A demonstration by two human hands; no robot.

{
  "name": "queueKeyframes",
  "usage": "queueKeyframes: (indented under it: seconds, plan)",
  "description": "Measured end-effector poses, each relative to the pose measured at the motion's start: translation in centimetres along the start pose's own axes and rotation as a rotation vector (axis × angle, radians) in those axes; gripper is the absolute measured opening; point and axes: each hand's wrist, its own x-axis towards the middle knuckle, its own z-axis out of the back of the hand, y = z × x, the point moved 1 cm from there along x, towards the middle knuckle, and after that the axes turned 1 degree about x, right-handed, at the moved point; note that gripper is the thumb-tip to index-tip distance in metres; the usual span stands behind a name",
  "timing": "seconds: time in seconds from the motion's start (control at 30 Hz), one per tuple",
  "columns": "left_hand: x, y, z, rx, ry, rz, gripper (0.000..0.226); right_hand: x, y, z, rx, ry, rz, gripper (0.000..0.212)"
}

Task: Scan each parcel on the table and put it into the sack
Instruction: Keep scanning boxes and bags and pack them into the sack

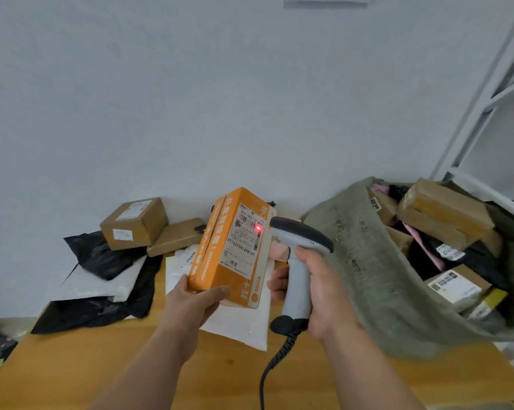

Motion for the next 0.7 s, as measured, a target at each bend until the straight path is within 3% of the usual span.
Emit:
queueKeyframes:
  seconds: [0.2, 0.33, 0.43, 0.53, 0.63, 0.7]
  plan:
    - [-0.8, 0.6, -2.1, 0.021, 0.004, -0.016, 0.078, 0.0, 1.3, 2.4, -0.016, 0.02, 0.031, 0.034]
    - [-1.2, 0.6, -3.6, 0.055, -0.015, -0.014, 0.121, -0.1, 1.9, 4.1, -0.041, 0.014, 0.056, 0.037]
    - [-1.4, 0.0, -5.0, 0.166, -0.074, -0.023, 0.139, -0.2, 2.3, 4.9, -0.055, -0.005, 0.081, 0.031]
    - [-1.1, -1.1, -6.5, 0.306, -0.12, -0.075, 0.136, -0.3, 2.6, 5.6, -0.082, -0.039, 0.119, 0.022]
    - [-1.0, -2.9, -8.2, 0.409, -0.149, -0.22, 0.109, -0.2, 2.7, 6.1, -0.088, -0.107, 0.15, 0.018]
    - [-0.5, -3.8, -9.4, 0.458, -0.131, -0.272, 0.11, -0.3, 2.9, 6.3, -0.093, -0.156, 0.168, 0.015]
